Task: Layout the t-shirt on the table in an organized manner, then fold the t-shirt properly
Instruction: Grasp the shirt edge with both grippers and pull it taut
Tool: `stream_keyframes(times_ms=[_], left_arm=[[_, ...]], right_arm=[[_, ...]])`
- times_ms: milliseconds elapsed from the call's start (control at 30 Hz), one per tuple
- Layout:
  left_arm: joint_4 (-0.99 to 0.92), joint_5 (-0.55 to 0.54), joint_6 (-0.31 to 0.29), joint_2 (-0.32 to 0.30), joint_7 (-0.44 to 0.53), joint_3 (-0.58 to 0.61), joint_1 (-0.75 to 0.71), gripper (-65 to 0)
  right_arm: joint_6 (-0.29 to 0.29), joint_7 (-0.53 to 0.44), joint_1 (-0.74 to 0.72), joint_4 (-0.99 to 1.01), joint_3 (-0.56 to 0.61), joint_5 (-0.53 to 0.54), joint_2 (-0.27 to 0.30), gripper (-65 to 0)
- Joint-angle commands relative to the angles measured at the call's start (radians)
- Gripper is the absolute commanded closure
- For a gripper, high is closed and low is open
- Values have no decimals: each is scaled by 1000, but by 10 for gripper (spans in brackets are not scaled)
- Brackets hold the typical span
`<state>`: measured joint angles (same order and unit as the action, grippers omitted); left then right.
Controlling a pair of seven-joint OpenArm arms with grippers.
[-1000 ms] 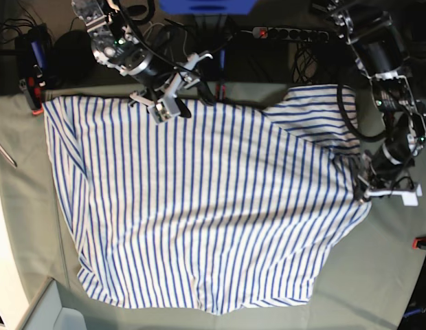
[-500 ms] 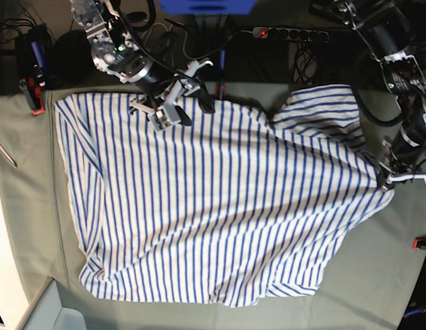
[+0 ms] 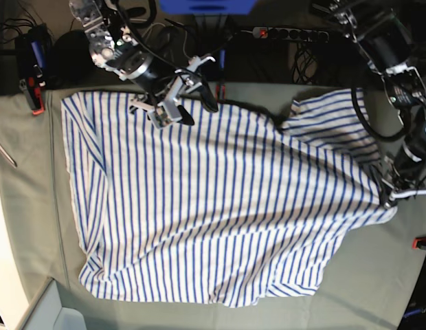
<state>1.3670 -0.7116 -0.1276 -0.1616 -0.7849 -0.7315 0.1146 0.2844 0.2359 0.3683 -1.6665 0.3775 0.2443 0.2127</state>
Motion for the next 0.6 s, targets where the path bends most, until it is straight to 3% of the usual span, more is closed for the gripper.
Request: stream_keyframes(times_ms=[0, 167, 567], left_arm=[[19, -15, -7, -19, 25, -1, 29, -1], [19, -6, -7, -22, 25, 0, 78, -1], [7, -3, -5, -69, 35, 0, 125, -1]], right_arm=[[2, -25, -4, -19, -4, 11, 12, -336], [2, -28, -5, -21, -16, 11, 21, -336], [2, -22, -42, 9, -214, 11, 20, -336]])
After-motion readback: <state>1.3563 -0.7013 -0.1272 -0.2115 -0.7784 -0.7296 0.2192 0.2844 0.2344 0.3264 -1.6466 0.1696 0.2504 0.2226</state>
